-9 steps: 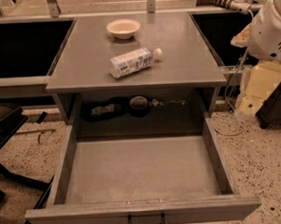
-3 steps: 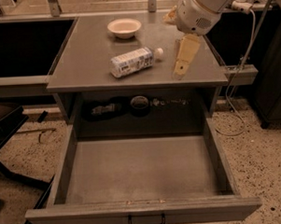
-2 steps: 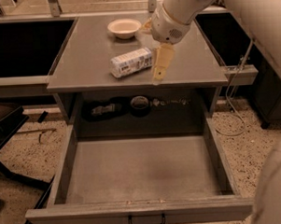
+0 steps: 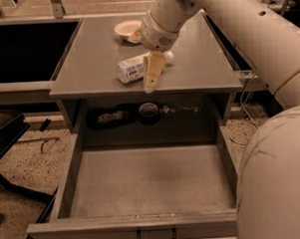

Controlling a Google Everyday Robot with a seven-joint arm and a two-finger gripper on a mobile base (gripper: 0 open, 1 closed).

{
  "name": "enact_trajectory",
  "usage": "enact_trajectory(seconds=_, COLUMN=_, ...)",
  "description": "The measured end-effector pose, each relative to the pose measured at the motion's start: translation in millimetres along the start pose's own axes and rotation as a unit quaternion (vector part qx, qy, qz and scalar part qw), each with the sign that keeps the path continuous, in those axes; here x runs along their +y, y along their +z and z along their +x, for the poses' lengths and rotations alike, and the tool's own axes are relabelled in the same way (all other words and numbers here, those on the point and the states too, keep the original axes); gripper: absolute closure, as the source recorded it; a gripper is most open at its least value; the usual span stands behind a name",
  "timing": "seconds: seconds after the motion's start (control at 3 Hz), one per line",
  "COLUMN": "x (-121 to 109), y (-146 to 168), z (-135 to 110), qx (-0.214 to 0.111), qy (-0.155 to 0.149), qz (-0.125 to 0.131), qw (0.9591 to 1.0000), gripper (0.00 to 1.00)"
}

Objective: Place blue plastic bottle into top drawer

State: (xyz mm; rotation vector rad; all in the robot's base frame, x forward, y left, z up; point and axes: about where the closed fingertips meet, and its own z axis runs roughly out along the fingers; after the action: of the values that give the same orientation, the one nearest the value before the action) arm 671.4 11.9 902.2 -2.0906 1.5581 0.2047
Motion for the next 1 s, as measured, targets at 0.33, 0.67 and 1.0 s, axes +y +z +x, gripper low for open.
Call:
enact_trajectory(seconds=0.33, x=-10, y=3, z=5, qx=0.008, qy=-0.004, qz=0.011, qw=0.9999, gripper=0.0)
enact_trajectory(seconds=0.67, x=-29, y=19, z=5, qx=0.001, qy=-0.016, qz=0.01, qw=0.9998, gripper=0.0)
enact_trajectory(seconds=1.0, x=-44, y=35, z=6, qx=-0.007, qy=-0.022, qz=0.003, qw=0.9997, gripper=0.0)
